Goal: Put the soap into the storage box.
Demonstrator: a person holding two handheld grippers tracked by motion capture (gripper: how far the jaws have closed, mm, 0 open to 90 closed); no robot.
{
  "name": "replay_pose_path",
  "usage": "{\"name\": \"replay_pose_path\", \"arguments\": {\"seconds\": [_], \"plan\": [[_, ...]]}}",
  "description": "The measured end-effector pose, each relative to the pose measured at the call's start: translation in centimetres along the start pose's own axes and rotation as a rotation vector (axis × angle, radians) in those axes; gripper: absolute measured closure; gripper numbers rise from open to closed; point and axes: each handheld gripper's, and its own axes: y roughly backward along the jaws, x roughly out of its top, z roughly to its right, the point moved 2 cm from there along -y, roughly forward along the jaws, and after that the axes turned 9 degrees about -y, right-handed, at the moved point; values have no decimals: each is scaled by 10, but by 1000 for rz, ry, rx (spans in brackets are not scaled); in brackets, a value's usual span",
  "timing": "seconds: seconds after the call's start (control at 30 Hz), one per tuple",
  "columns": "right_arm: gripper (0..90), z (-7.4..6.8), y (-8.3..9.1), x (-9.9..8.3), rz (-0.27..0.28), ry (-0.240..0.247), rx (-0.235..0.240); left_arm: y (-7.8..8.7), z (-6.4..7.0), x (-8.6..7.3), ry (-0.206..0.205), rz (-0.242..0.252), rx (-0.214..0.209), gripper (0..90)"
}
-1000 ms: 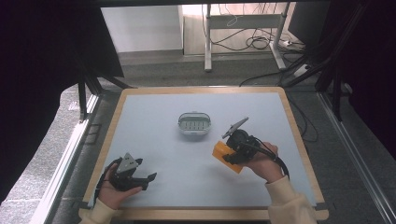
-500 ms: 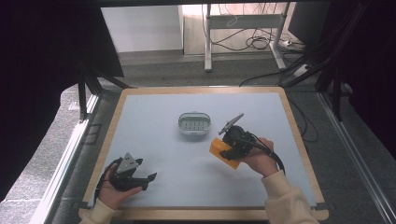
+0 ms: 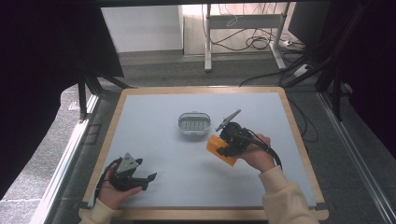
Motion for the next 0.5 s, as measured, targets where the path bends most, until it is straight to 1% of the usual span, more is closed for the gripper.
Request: {"name": "replay_pose_path", "arguments": {"seconds": [0.4, 0.5], "plan": [[617, 1, -2, 11, -3, 21, -8, 0, 0, 0, -2, -2, -2, 211], [617, 1, -1, 16, 7, 22, -14, 0, 0, 0, -3, -3, -3, 210]]}}
